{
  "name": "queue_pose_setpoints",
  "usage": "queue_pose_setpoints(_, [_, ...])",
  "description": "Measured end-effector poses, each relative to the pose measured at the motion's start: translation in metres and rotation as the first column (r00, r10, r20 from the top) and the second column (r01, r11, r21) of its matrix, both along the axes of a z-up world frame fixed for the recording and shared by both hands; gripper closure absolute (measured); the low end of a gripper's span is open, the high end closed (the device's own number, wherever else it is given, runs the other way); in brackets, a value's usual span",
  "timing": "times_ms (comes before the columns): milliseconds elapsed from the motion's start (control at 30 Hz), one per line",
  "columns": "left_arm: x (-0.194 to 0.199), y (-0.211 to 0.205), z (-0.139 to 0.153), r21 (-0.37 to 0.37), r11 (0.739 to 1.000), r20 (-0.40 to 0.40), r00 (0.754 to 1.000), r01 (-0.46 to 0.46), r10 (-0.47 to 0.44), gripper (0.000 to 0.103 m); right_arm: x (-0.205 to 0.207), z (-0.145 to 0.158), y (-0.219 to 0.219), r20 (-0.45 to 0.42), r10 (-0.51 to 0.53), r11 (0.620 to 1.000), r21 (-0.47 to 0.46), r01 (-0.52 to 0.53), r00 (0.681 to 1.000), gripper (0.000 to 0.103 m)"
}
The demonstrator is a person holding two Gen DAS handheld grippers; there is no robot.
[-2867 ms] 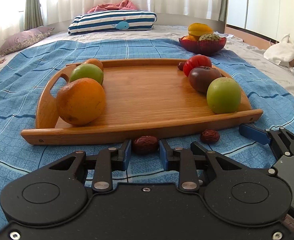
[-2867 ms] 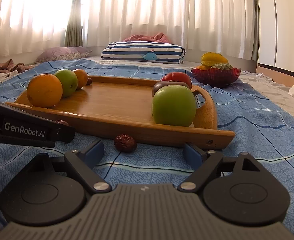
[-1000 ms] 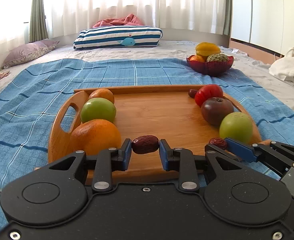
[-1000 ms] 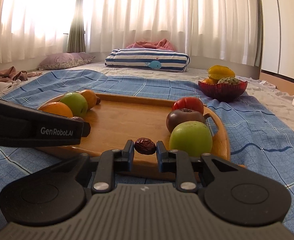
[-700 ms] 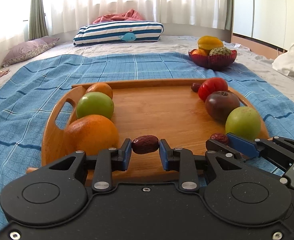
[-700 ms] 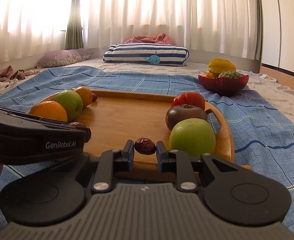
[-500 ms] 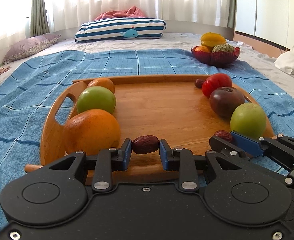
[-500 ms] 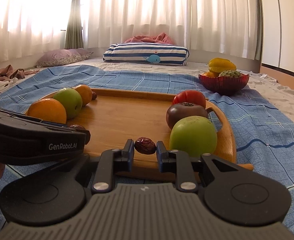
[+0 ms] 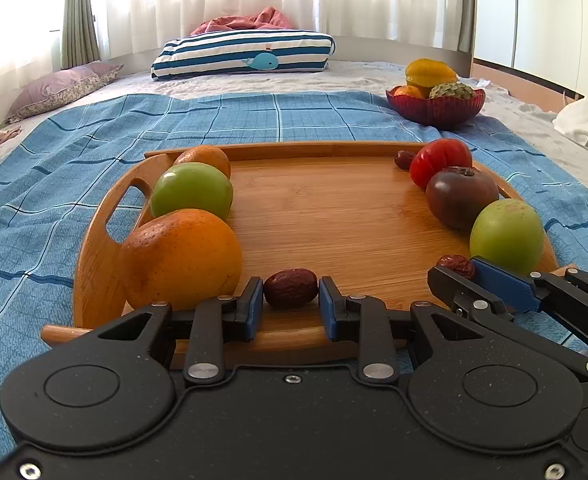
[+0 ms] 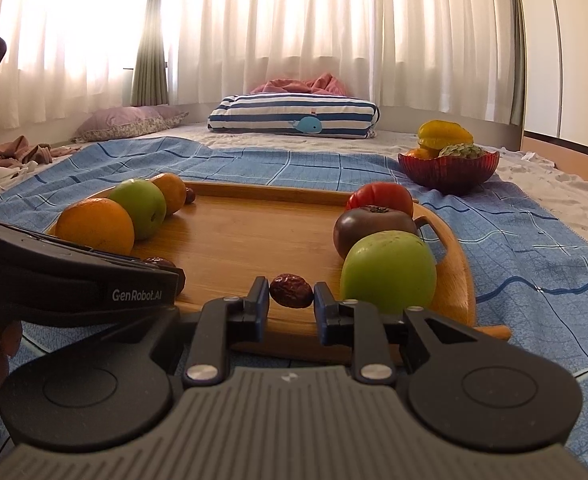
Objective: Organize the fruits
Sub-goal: 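Lift and carry the date over the tray with the left gripper while the right carries its date, then open both grippers to release the dates onto the tray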
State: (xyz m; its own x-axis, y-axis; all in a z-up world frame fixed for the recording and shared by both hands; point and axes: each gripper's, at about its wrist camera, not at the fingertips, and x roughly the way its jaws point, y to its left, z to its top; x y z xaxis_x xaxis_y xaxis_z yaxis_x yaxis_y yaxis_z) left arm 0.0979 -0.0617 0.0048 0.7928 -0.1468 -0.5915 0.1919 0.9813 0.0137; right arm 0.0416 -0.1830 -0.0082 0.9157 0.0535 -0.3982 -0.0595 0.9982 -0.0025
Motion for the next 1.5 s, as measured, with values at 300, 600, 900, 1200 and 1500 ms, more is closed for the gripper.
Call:
queue_pose_setpoints(300, [0.0002,0.0001,-0.0002,-0.001,1.000,0.001,1.000,0.000,0.000,0.074,-0.0001,-0.0002,0.0020,0.003,0.000,1.000,-0.009,0.000,1.000,0.071])
queue_pose_setpoints(600, [0.0001,0.0002,-0.0004,-0.001,1.000,0.001,1.000,0.000,0.000,0.074,-0.0002,-0.0003,0.0020,0.003,0.000,1.000,-0.008,0.000,1.000,0.071])
queue_pose_setpoints(900, [0.0000,0.0003,-0.0006,0.000,1.000,0.000,1.000,0.001,-0.001,0.074,-0.0002,-0.0003,0.0021,0.003,0.000,1.000,-0.009,0.000,1.000,0.071])
queue_pose_setpoints(1200, [0.0003,-0.0001,-0.0004,-0.008,1.000,0.000,1.000,0.002,-0.002,0.071,-0.0003,-0.0001,-0.0010,0.005,-0.003,1.000,0.008,0.003,1.000,0.063])
queue_pose_setpoints(1500, [-0.0009,0.0017,0.0011,-0.019,1.000,0.000,1.000,0.000,0.000,0.067,0.0007,-0.0004,-0.0040,0.008,-0.010,1.000,0.021,0.010,1.000,0.058])
